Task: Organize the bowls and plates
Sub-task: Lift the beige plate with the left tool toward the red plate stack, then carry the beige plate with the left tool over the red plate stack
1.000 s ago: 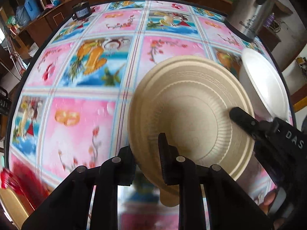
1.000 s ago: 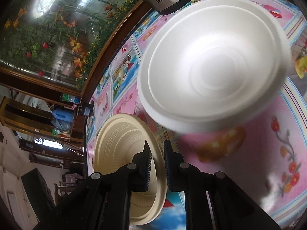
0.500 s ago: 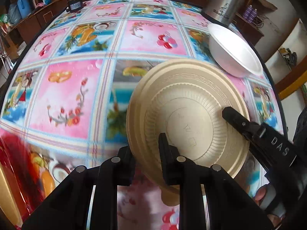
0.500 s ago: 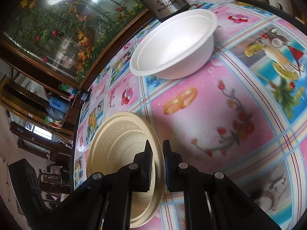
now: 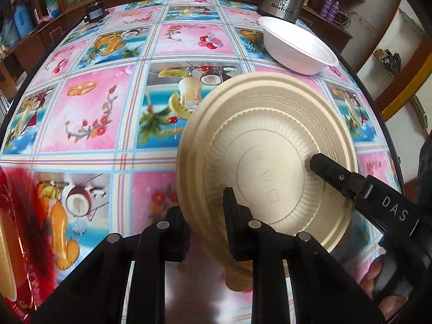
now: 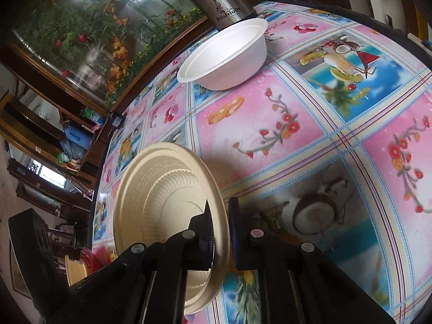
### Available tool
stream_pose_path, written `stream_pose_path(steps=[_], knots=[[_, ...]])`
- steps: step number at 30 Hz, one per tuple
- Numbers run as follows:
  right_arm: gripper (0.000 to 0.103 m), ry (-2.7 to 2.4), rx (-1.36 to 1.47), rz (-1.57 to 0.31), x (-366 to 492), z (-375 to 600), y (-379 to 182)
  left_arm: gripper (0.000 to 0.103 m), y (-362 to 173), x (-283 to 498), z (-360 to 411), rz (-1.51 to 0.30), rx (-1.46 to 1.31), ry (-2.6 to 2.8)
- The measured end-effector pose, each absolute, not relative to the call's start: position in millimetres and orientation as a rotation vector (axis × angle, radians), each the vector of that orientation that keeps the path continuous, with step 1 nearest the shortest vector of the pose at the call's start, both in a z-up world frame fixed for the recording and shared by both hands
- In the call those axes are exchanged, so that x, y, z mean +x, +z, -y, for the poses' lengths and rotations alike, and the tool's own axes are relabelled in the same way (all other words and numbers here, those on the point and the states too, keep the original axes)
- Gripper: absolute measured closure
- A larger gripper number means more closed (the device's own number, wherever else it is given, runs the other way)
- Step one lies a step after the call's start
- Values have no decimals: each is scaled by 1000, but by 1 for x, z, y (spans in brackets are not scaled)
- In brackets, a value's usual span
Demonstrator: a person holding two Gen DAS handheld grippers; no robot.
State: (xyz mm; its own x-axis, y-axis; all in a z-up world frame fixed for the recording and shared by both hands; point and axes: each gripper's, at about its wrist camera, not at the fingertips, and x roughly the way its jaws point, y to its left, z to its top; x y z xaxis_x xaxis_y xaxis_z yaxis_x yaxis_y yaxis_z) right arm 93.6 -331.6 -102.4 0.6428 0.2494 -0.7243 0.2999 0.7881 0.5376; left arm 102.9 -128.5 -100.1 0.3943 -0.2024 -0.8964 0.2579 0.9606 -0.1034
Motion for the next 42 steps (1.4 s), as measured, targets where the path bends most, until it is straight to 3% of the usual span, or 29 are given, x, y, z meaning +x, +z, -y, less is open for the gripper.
stream_pose_path(steps=[25,42], knots=[[94,161,645,-1014,45,262,-100,84,-77,27,53,-973,169,-251],[95,392,559,-887,59,165,-14,84,3,7,-46,-690,115,-23]])
